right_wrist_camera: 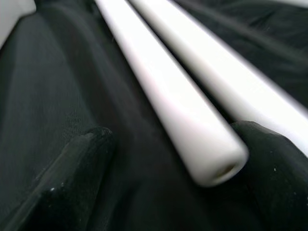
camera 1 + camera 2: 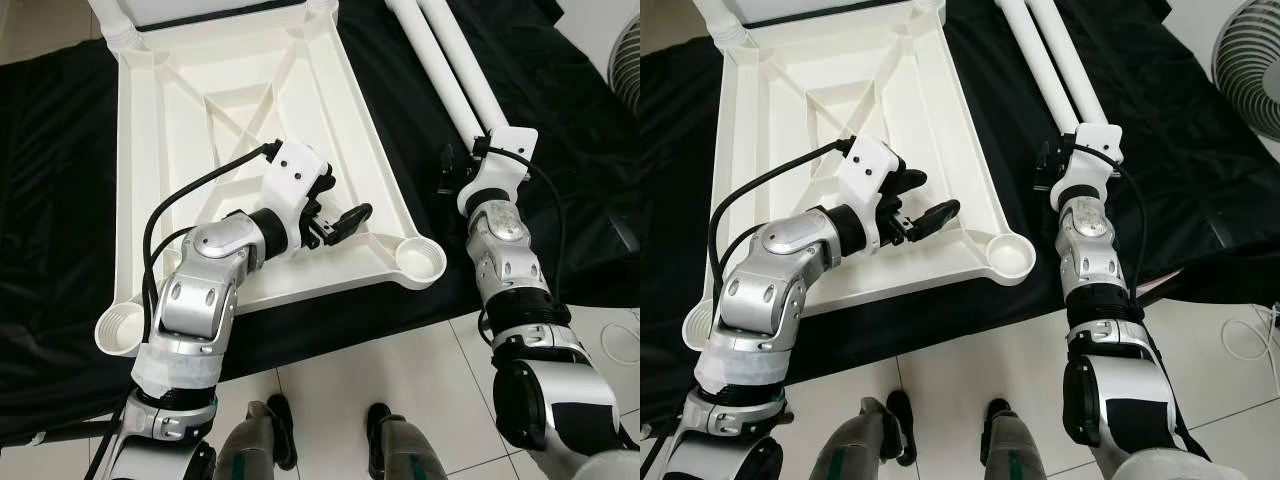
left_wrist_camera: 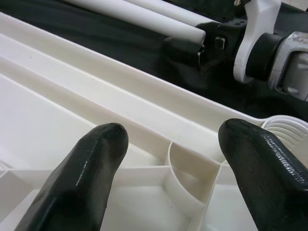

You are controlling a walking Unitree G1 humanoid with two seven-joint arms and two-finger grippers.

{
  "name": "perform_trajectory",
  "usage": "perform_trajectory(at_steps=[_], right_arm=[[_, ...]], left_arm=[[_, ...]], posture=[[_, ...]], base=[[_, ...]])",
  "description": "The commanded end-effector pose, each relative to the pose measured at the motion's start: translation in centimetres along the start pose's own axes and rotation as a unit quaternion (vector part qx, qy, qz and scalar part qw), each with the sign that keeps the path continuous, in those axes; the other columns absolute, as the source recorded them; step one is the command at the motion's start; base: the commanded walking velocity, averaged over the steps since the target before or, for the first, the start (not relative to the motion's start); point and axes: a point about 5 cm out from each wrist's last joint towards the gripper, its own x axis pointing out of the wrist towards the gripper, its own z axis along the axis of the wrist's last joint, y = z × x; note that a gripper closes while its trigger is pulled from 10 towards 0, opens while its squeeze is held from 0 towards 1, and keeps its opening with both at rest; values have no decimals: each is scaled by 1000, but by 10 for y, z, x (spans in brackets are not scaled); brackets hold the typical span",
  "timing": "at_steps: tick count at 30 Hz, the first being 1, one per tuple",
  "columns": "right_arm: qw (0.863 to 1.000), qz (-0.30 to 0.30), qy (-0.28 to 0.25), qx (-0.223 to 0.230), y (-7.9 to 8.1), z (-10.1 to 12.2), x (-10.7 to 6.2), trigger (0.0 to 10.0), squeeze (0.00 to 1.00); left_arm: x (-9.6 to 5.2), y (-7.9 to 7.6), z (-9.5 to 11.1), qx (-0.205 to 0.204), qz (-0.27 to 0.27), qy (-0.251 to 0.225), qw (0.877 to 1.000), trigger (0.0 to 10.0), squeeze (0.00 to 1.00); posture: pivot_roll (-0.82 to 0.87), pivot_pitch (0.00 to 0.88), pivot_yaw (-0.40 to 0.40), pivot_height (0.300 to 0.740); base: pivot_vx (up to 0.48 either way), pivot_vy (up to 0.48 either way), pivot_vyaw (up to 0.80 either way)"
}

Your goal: Building children table

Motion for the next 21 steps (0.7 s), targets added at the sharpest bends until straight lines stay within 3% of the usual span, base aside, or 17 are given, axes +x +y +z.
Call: perform_trajectory(at_steps=[1, 8, 9, 11, 12, 21], right_arm=[[1000, 3, 24, 11, 0, -10, -2, 10000, 0], [999, 8, 33, -3, -4, -14, 0, 10000, 0], [999, 19, 31, -7, -3, -15, 0, 1059, 0], [999, 26, 29, -7, -3, -15, 0, 1059, 0], [999, 33, 29, -6, -2, -16, -1, 0, 0], [998, 49, 27, -3, -1, -19, -7, 0, 0]], left_arm=[[-2, -1, -3, -4, 12, 6, 1000, 10000, 0], [-2, -2, -3, -4, 14, 10, 1000, 10000, 0], [-1, -3, -3, -5, 14, 12, 1000, 10000, 0], [-1, -3, -3, -5, 13, 12, 1000, 10000, 0], [-1, -4, -3, -6, 13, 12, 1000, 10000, 0], [-1, -2, -3, -6, 18, 12, 1000, 10000, 0]], posture=[[1, 311, 114, 740], [1, 314, 115, 740], [0, 313, 113, 740], [0, 313, 113, 740], [-3, 314, 110, 740], [-8, 304, 100, 740]], base=[[0, 0, 0], [0, 0, 0], [0, 0, 0], [0, 0, 0], [0, 0, 0], [0, 0, 0]])
